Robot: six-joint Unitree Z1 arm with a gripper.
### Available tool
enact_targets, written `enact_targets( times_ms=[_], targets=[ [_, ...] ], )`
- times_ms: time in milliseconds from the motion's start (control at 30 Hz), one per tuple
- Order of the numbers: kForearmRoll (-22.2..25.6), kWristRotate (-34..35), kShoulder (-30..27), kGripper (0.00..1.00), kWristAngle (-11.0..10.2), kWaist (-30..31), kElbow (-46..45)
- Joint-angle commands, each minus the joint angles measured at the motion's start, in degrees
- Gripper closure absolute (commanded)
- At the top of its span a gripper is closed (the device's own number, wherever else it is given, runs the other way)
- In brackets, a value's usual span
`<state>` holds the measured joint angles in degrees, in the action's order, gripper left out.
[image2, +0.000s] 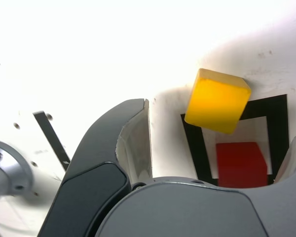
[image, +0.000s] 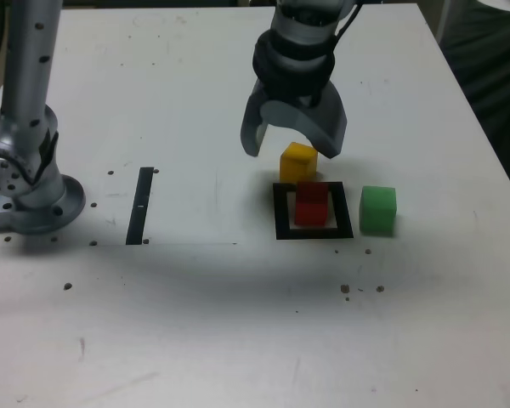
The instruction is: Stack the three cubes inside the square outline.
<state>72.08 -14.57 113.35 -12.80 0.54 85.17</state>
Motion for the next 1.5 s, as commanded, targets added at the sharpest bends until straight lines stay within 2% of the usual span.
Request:
enact_targets(
  times_ms=[0,300,567,767,967,1333,1467],
  targets=[
    [0.13,-3.50,0.31,0.01,-0.18,-0.66,0.49],
    [0.40,-14.28,2.63,0.02,-0.73,-2.48,1.59],
    [1.17,-16.62,6.29,0.05,-1.17,-4.03,4.77],
    [3.04,-17.14,9.77,0.13,-1.05,-4.93,8.64],
    [3.71,-17.12,11.24,0.26,-0.75,-5.45,10.62],
    [3.50,-16.72,12.25,0.68,-0.36,-5.55,11.53],
    [3.46,-16.72,12.25,0.71,-0.22,-5.55,11.54]
  ],
)
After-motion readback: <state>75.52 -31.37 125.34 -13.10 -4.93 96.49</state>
